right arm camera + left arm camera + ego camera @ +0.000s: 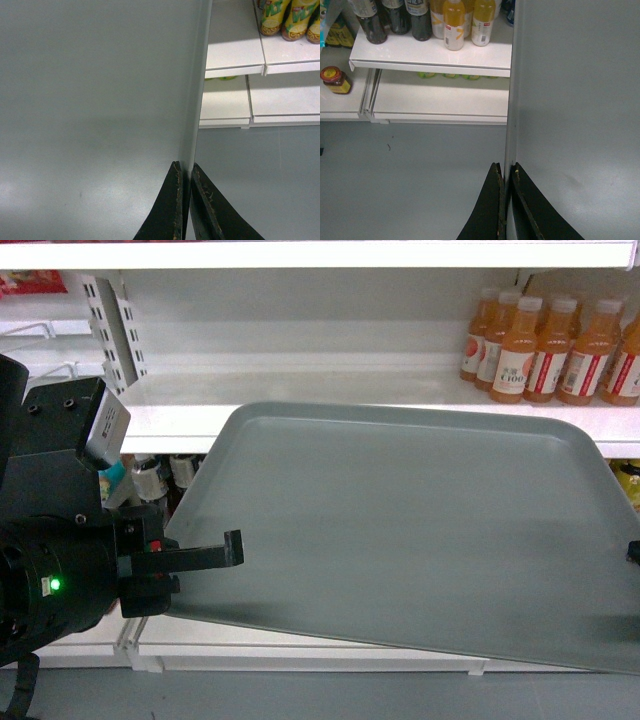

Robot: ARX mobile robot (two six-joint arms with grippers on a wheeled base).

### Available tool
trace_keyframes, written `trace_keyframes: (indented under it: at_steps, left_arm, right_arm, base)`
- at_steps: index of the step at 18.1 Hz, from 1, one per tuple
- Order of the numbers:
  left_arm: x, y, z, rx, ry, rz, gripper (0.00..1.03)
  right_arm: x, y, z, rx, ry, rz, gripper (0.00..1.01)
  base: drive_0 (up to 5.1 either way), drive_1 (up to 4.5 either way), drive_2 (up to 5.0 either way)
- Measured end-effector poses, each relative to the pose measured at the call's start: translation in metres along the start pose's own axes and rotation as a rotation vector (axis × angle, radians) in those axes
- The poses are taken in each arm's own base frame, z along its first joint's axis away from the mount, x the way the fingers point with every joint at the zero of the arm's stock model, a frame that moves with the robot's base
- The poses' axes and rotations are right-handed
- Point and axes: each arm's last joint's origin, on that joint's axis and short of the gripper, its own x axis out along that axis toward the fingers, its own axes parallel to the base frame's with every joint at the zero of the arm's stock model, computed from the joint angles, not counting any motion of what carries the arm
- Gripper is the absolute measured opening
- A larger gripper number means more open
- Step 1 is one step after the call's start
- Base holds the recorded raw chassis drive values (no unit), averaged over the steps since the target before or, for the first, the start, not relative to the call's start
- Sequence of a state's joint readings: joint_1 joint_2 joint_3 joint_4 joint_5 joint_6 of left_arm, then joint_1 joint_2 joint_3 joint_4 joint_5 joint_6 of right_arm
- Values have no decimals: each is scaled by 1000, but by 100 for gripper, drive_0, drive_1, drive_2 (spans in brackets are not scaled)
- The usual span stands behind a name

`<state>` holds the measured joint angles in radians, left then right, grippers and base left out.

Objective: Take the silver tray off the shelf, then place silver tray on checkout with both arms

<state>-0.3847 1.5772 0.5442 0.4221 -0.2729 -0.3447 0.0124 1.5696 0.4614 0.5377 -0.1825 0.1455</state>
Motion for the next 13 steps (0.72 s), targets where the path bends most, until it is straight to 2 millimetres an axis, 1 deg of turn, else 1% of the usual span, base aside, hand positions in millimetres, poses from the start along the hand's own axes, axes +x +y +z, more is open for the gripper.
trace_keyframes:
  at_steps: [13]
  left_arm:
    - [0, 0, 1, -2, -6, -2, 3]
  right_arm:
    - [0, 0, 0, 0, -2, 0, 3]
  base:
    - [12, -416, 439]
